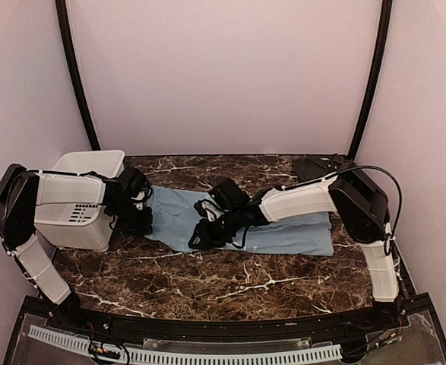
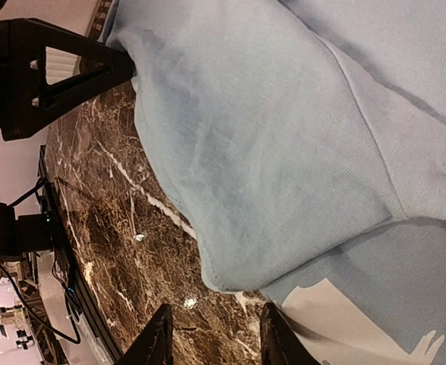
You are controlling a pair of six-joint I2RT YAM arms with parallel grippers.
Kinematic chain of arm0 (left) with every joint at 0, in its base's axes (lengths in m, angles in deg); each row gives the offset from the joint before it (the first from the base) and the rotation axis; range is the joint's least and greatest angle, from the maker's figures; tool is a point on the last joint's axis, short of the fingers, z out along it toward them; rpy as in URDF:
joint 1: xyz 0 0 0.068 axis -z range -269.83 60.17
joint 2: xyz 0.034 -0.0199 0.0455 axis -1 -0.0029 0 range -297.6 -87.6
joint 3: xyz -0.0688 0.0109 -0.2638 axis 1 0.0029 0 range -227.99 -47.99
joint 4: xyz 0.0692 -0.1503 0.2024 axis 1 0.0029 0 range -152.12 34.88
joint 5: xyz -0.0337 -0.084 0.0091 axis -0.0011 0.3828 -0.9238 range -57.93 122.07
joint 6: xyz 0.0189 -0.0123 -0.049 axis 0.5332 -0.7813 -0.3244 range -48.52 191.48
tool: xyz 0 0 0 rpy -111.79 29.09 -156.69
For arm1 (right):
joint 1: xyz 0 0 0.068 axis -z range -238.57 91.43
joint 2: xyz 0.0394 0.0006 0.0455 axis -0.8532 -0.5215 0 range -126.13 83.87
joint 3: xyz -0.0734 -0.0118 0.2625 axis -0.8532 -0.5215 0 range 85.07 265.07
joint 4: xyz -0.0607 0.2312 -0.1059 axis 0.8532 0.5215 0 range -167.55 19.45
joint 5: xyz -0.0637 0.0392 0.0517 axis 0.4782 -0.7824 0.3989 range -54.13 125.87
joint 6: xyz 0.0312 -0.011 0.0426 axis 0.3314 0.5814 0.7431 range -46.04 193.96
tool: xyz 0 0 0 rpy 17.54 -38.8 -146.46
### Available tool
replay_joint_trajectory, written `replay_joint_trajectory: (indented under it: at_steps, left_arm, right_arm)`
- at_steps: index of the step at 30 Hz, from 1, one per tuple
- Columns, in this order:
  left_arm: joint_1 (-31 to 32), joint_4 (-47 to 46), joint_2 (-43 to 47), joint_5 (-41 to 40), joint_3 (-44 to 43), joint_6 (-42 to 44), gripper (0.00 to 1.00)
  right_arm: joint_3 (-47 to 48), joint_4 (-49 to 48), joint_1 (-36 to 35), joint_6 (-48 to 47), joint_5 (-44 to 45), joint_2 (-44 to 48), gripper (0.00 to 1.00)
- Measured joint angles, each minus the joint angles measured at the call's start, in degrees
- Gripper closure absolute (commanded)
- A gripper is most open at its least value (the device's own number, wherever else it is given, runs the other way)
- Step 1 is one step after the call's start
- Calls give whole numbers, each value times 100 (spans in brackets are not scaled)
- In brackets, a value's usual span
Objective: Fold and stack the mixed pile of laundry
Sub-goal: Adjust the rectangle-folded T-shirt at the center of the board.
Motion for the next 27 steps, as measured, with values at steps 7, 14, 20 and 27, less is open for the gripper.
replay_joint_trajectory:
  at_steps: [7,14,20,27]
  left_arm:
    - [0,-9,0,0,0,-2,71]
    - [0,-15,0,0,20,-4,68]
    - [0,-28,7,0,83,-26,68]
    - [0,-188,101,83,339,-68,69]
  right_arm:
    - [15,70,-188,219,103,-155,64]
    - [192,0,-238,376,205,-310,66]
    - [306,-140,-238,531,448,-446,91]
    - [232,-234,-238,581,616,-463,100]
